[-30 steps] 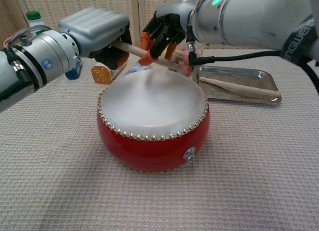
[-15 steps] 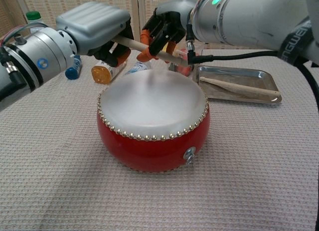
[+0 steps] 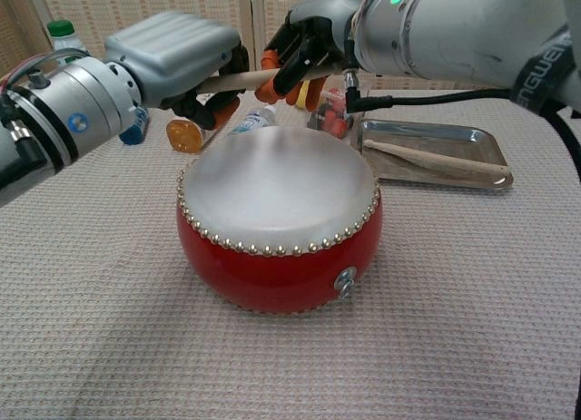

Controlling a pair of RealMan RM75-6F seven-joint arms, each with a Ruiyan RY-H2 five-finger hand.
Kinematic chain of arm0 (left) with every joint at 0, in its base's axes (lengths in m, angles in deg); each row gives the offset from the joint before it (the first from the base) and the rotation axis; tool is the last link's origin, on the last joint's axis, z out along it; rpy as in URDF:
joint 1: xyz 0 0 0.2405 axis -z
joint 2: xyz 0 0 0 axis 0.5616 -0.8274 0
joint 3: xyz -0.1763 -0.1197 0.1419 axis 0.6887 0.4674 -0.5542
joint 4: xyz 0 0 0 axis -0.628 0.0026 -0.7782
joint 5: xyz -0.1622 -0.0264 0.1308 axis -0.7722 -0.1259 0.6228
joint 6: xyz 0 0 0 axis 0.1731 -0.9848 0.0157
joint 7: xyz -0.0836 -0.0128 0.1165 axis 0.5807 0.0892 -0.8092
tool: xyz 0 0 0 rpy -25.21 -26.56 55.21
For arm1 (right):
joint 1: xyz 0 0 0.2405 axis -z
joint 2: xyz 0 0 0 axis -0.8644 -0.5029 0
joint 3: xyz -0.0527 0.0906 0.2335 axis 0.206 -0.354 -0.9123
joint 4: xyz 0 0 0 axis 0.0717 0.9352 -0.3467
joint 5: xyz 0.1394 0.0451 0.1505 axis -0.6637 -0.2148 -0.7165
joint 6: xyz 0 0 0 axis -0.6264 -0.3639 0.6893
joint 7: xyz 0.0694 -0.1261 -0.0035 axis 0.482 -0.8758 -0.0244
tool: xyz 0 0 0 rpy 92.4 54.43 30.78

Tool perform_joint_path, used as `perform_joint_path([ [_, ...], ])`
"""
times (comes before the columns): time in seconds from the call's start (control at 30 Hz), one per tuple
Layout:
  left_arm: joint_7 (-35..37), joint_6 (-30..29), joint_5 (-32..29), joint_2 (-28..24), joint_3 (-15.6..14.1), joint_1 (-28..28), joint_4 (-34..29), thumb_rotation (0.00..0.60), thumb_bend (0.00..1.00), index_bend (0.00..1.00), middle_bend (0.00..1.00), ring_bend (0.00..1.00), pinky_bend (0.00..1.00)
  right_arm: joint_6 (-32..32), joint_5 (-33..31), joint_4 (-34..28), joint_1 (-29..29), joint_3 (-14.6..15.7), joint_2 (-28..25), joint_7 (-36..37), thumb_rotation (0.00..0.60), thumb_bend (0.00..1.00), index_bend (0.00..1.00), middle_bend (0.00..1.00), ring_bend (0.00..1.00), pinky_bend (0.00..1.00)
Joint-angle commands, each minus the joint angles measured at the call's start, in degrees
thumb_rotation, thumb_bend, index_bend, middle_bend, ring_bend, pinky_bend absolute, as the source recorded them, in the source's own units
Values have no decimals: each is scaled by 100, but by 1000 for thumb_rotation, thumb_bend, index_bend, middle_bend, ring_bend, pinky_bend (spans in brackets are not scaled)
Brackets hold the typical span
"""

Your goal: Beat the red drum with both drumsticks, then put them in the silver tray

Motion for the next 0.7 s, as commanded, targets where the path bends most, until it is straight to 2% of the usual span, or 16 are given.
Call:
perform_joint_path([
  [0.03, -78, 30, -43, 14, -7, 7, 38, 600, 746, 236, 288, 256, 502, 9, 0, 1, 3, 3, -9, -13, 600, 673, 905, 528, 513, 581],
  [0.1, -128, 52, -92, 13, -3, 8, 46, 600, 718, 215, 265, 228, 465, 9, -5, -5, 4, 7, -22, -33, 600, 674, 904, 528, 515, 582],
  [0.27, -184, 33, -137, -8, 13, -12, 42, 600, 581, 138, 162, 108, 336, 13, -19, -16, 19, 19, -44, -56, 600, 675, 904, 528, 515, 583],
  [0.37, -179, 14, -140, -31, 18, -34, 19, 600, 501, 95, 110, 67, 295, 8, -25, 6, 20, 31, -42, -75, 600, 677, 904, 528, 515, 583],
  [0.53, -145, 24, -195, -106, 45, -68, -74, 600, 403, 38, 52, 22, 246, 19, -46, 47, 18, 32, -28, -92, 600, 681, 904, 528, 516, 583],
  [0.7, -181, 38, -273, -180, 65, -84, -117, 600, 387, 26, 44, 21, 239, 37, -65, 48, 25, 43, -35, -109, 600, 683, 904, 528, 515, 583],
])
